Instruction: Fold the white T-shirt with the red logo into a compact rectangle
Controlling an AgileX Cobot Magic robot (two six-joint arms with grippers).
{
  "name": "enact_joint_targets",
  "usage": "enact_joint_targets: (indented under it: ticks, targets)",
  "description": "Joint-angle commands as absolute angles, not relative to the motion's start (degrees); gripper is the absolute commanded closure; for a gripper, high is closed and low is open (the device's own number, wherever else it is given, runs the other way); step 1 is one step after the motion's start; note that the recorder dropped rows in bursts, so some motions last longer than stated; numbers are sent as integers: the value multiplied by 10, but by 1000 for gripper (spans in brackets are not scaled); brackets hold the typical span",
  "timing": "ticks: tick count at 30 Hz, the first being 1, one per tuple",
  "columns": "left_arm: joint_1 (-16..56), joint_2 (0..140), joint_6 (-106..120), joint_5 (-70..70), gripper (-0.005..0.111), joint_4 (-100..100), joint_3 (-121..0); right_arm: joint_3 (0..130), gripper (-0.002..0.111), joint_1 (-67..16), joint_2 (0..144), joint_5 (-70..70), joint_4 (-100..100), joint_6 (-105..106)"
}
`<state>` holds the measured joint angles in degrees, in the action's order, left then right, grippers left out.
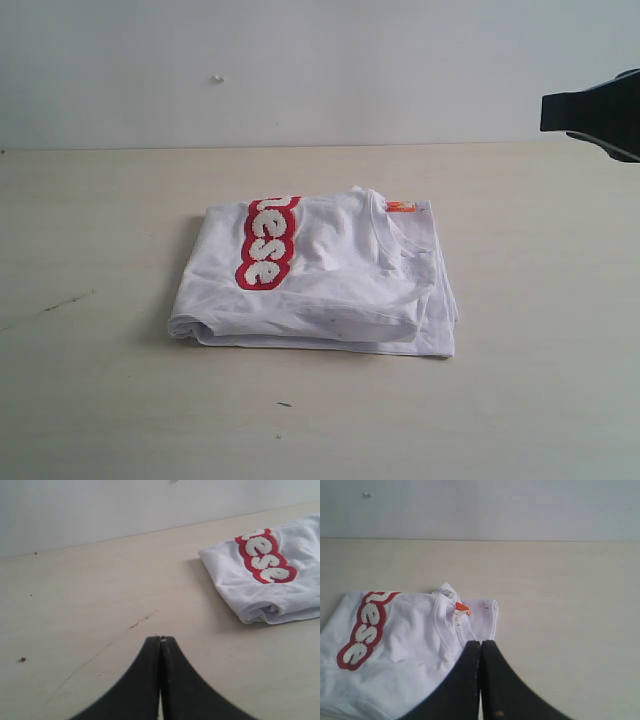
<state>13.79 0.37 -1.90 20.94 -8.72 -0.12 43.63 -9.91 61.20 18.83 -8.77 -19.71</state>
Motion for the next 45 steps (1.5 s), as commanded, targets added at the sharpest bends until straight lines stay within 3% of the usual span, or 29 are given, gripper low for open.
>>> enact_joint_targets:
  ticks: [1, 12, 22, 32, 38, 45]
  targets:
    - [138, 0, -17, 206, 107, -83, 0, 433, 108, -99, 608, 182, -88, -197]
    - [138, 0, -17, 206, 107, -82, 0, 433, 108, -99, 608, 182, -88, -197]
    - [40, 0, -17, 206, 107, -84, 0, 433, 108, -99, 608, 182, -88, -197]
    - [38, 0, -17, 207, 107, -78, 0, 433, 108, -99, 608, 182, -88, -197]
    - [-13, 0, 27, 206, 107, -21, 0, 433, 108, -99, 608, 182, -88, -197]
    - [-20, 0, 26, 206, 107, -21, 0, 433, 108, -99, 608, 182, -88, -197]
